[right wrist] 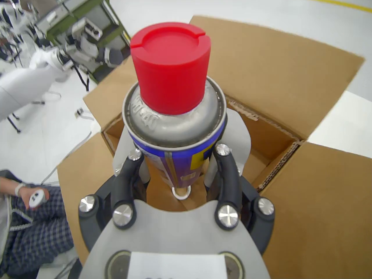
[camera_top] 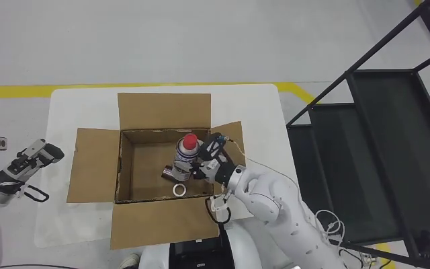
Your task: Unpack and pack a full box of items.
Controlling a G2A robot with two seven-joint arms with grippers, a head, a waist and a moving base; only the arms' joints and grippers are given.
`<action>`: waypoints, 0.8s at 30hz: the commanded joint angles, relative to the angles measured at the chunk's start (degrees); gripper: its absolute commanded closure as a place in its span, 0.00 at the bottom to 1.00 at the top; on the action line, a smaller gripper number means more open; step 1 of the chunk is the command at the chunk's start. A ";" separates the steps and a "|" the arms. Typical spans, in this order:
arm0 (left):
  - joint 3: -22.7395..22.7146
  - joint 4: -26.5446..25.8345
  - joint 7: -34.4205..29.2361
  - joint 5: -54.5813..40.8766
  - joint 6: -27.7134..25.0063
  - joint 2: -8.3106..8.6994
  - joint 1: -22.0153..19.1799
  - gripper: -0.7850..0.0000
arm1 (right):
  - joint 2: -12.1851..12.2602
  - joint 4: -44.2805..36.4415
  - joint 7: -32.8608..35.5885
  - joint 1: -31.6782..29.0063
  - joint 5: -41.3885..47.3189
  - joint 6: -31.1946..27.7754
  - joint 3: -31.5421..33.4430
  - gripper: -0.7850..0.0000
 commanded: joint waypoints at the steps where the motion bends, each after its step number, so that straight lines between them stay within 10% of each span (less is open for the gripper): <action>1: 0.00 0.00 0.00 0.00 0.00 0.00 0.00 0.00 | -0.41 1.24 7.42 4.65 -1.32 0.90 -2.29 1.00; 13: 0.00 0.00 0.00 0.00 0.00 0.00 0.00 0.00 | -4.67 20.01 21.68 24.62 -1.23 6.08 -17.25 1.00; 15: 0.00 0.00 0.00 0.00 0.00 0.00 0.00 0.00 | -5.34 22.45 22.13 26.28 -1.34 7.20 -18.75 0.58; 16: 0.00 0.00 0.00 0.00 0.00 0.00 0.00 0.00 | -5.53 23.03 22.09 26.63 -1.15 7.54 -19.07 0.00; 24: 0.00 0.00 0.00 0.00 0.00 0.00 0.00 0.00 | -6.66 24.77 14.81 26.83 4.45 6.38 -19.34 0.00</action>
